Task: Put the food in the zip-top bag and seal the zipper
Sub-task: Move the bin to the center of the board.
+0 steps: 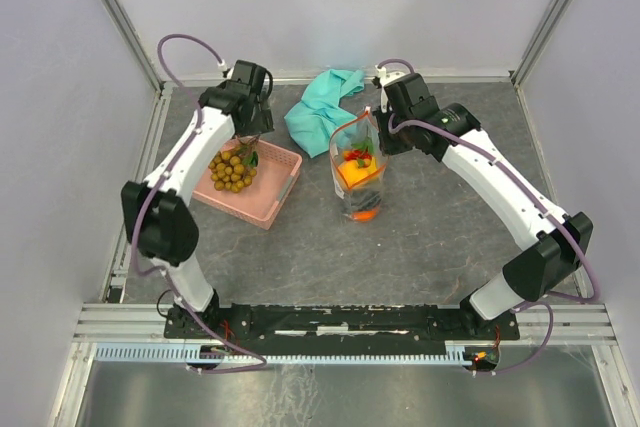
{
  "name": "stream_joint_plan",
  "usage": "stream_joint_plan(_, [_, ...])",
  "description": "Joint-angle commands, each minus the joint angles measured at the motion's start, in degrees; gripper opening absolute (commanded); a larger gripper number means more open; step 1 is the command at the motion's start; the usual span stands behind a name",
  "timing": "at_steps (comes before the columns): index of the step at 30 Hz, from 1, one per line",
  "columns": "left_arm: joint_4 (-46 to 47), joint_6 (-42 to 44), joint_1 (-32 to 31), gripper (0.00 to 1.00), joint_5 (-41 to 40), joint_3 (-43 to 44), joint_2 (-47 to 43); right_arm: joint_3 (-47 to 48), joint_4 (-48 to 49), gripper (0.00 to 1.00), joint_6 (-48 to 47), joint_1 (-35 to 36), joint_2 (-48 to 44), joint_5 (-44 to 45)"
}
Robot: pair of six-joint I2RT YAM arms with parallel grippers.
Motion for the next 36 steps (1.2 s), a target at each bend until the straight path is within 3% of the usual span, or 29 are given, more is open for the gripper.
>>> stream_joint_plan(1, [-2.5,6.3,0.7,0.8,-5.0,8.8,7.1,-0.2,2.2,0.02,-0.8,-0.3,-1.8,-0.1])
stream_joint_plan(15, [-4.6,4.3,1.0,0.71,-8.9,17.9,23.1,-0.9,2.3,0.02,-1.3,-0.4,-1.3,0.0])
stream_joint_plan(27, [-4.6,3.5,1.0,0.55,-9.3,10.0,17.3,-0.8,2.6,0.02,-1.4,-0.6,-0.8,-0.1])
stream_joint_plan(36, [-3.3,4.6,1.0,0.56,-7.4,4.8,10.7,-1.1,2.5,0.02,-1.4,-0.6,-1.0,-0.4])
